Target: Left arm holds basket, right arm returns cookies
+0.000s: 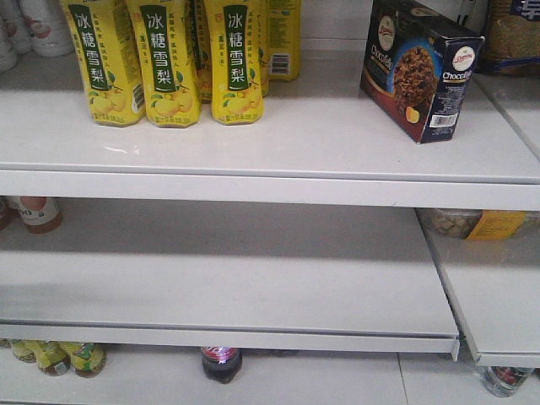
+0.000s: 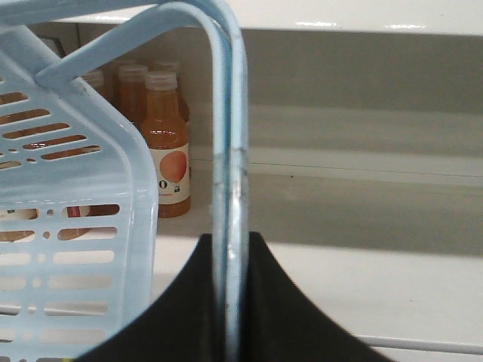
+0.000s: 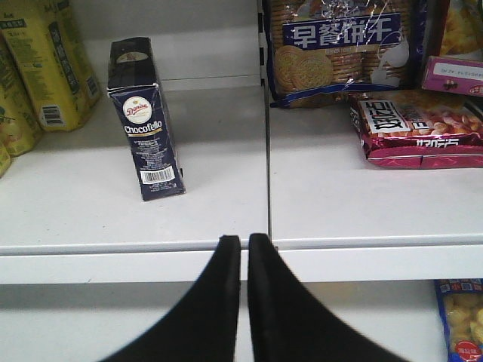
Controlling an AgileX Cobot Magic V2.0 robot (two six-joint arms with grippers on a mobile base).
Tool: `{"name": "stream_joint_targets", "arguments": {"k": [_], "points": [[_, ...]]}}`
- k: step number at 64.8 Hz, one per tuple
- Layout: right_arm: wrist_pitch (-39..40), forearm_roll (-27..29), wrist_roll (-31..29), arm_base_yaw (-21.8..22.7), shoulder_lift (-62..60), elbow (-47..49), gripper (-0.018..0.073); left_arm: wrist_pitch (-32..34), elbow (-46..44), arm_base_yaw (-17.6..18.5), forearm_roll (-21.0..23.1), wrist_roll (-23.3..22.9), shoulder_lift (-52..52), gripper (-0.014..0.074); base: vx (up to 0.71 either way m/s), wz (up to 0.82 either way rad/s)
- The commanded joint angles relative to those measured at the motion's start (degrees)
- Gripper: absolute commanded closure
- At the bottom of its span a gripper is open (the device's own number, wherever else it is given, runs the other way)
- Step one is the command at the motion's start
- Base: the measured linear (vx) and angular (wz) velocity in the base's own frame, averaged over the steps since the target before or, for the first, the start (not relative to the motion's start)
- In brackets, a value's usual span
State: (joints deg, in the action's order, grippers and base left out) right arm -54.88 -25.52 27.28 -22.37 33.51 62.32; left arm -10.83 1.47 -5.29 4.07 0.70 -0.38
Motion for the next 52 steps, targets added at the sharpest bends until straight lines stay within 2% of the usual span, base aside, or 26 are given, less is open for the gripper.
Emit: {"name": "stream_joint_targets", "arguments": {"k": [1, 15, 24, 33, 38, 52], "points": [[3.7, -1.5, -0.5, 0.2, 0.4, 1.6, 0.0562, 5.8, -1.3, 0.1, -0.5, 1.1, -0.9, 0.0596, 0.0, 0.0], [3.7, -1.5, -0.5, 0.2, 0.4, 1.6, 0.0562, 5.8, -1.3, 0.1, -0.5, 1.1, -0.9, 0.0596, 0.0, 0.0], [5.6, -6.1, -0.3, 0.2, 0.4, 1.6, 0.0562, 5.8, -1.3, 0.1, -0.5, 1.1, -0.9, 0.0596, 0.0, 0.0], [8.4, -4.3, -0.3, 1.0, 0.7, 1.6, 0.0562, 5.8, -1.3, 0.1, -0.5, 1.1, -0.9, 0.0596, 0.0, 0.0], [11.1, -3.4, -1.8, 3.7, 0.7, 1.6, 0.0562, 5.8, -1.3, 0.1, -0.5, 1.1, -0.9, 0.0596, 0.0, 0.0], [16.5, 2.9, -11.1, 15.9, 0.4, 1.6, 0.0562, 5.8, -1.3, 0.1, -0.5, 1.1, -0.9, 0.0596, 0.0, 0.0]]}}
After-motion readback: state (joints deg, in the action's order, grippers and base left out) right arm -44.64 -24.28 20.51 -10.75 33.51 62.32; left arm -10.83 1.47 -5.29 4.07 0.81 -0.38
